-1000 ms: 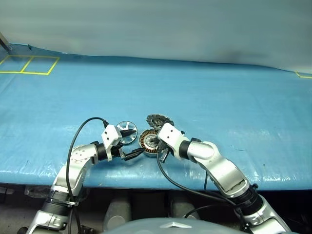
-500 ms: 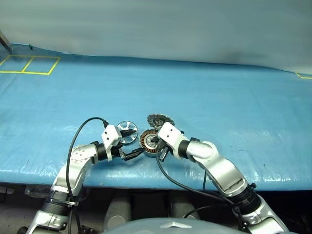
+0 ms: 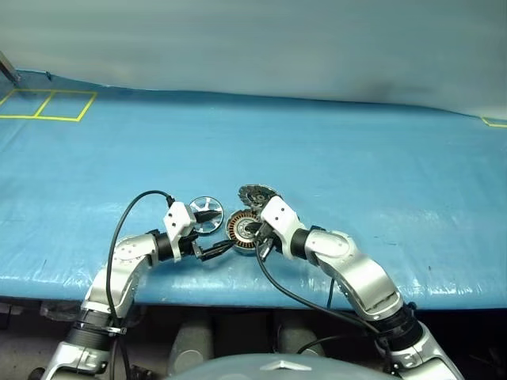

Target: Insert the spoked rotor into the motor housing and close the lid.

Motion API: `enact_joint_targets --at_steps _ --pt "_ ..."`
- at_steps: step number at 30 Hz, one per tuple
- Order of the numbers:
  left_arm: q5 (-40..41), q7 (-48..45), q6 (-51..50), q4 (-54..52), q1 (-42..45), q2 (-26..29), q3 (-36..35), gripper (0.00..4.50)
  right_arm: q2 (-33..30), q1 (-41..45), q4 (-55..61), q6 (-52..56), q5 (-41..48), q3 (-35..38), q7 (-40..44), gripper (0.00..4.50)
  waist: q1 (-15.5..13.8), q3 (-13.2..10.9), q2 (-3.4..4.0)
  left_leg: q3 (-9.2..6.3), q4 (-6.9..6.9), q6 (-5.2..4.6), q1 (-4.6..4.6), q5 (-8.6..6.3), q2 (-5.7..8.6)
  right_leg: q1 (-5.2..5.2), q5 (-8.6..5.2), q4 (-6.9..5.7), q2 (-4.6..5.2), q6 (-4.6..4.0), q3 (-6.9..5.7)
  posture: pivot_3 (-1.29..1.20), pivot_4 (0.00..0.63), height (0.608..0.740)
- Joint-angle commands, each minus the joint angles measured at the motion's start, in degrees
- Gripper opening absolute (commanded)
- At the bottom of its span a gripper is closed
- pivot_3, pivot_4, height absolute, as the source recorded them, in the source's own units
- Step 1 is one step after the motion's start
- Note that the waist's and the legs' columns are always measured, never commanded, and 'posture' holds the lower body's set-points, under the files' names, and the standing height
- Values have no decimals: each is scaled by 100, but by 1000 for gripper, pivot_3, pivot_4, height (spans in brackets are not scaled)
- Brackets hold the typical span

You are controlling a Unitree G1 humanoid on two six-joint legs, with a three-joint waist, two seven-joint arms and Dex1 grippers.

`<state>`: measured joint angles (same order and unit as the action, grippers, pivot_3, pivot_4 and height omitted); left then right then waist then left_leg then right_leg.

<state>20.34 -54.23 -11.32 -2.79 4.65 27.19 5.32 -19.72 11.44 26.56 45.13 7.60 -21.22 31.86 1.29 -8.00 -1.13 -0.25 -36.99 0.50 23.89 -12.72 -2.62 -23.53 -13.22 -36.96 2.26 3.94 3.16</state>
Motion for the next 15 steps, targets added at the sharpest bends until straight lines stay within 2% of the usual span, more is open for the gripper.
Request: enact_joint_targets --at_steps 1,8,13,15 --pt "262 -65 -106 -381 160 92 -240 4500 10 42 469 -73 193 189 21 46 -1 -1 -1 -2 1 0 0 0 0 1 0 0 -1 0 -1 0 150 740" --pt "300 -223 -355 -500 444 443 -333 4500 -148 -116 562 -227 114 152 -23 46 5 -11 -2 -2 0 0 -1 0 0 3 0 1 -2 0 0 0 150 740" --pt "-1 -606 -451 -277 983 1130 -223 4500 -675 -410 733 -817 -202 -161 166 46 -6 -42 -3 -1 -2 0 1 0 1 2 -1 3 -2 0 0 0 150 740" --pt "-192 -799 -457 -101 1241 1386 -101 4500 -687 -522 727 -1094 -125 -118 217 46 -5 -51 -3 -1 0 0 1 0 1 0 -1 3 -2 1 0 0 150 740"
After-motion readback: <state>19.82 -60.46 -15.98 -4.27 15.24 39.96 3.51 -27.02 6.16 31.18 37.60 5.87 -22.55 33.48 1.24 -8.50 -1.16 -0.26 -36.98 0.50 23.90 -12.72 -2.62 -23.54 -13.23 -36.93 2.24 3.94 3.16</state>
